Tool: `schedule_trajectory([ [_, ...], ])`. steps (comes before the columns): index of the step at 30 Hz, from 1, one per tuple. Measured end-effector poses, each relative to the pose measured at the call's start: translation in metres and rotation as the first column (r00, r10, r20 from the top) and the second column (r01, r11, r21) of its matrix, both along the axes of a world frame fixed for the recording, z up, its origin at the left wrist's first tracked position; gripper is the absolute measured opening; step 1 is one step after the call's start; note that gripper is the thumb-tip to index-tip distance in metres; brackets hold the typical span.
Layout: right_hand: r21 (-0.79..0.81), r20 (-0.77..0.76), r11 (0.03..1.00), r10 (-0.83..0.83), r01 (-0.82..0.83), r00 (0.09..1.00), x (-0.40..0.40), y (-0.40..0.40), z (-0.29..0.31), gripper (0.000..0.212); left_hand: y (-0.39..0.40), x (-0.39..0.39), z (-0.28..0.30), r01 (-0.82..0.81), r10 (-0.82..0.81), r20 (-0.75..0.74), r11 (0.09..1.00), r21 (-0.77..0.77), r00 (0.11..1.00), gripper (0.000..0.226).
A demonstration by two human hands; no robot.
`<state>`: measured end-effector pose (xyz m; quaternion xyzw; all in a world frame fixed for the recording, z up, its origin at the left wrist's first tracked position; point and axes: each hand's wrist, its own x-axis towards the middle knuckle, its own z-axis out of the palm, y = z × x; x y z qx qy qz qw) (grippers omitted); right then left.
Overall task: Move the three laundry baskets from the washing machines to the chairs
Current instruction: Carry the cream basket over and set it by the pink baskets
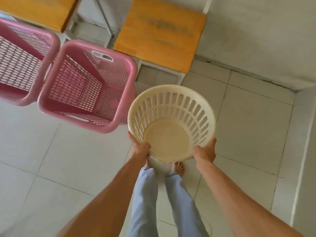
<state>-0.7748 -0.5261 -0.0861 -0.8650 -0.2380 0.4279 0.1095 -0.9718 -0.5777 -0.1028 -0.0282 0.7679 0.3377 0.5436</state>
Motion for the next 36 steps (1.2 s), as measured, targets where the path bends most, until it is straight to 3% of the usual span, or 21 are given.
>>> schedule_trajectory([
  [5, 0.007, 0.017, 1.0, -0.005, 0.005, 1.0, -0.01, 0.022, -0.069, 0.084, 0.022, -0.015, -0.081, -0.009, 0.009, 0.027, 1.0, 0.027, 1.0, 0.1],
  [13, 0.041, 0.011, 0.999, 0.005, -0.006, 1.0, -0.006, 0.036, -0.151, 0.089, 0.038, -0.014, -0.156, -0.029, 0.029, 0.003, 0.996, 0.088, 1.0, 0.1],
  [17, 0.033, 0.035, 0.995, 0.092, -0.093, 0.995, -0.002, 0.035, -0.172, 0.079, 0.03, -0.009, -0.176, -0.029, 0.033, -0.072, 0.998, 0.06, 0.997, 0.102],
  [21, -0.042, 0.068, 0.975, 0.221, -0.218, 0.973, -0.004, 0.026, -0.186, 0.093, 0.021, -0.011, -0.196, 0.019, -0.017, -0.135, 1.0, 0.011, 0.991, 0.102],
  [26, -0.11, 0.112, 0.902, 0.429, -0.418, 0.896, -0.009, 0.02, -0.203, 0.1, 0.021, -0.04, -0.217, 0.193, -0.215, -0.184, 0.972, -0.135, 0.959, 0.109],
  [30, -0.092, 0.147, 0.847, 0.531, -0.523, 0.834, -0.026, 0.023, -0.206, 0.095, 0.026, -0.057, -0.224, 0.307, -0.365, -0.351, 0.928, -0.21, 0.862, 0.114],
  [33, -0.146, 0.162, 0.773, 0.634, -0.617, 0.756, -0.033, 0.028, -0.208, 0.09, 0.029, -0.063, -0.232, 0.453, -0.547, -0.464, 0.837, -0.307, 0.696, 0.114],
  [36, -0.152, 0.172, 0.687, 0.727, -0.711, 0.665, -0.036, 0.039, -0.213, 0.088, 0.026, -0.071, -0.236, 0.56, -0.663, -0.485, 0.746, -0.361, 0.57, 0.108],
])
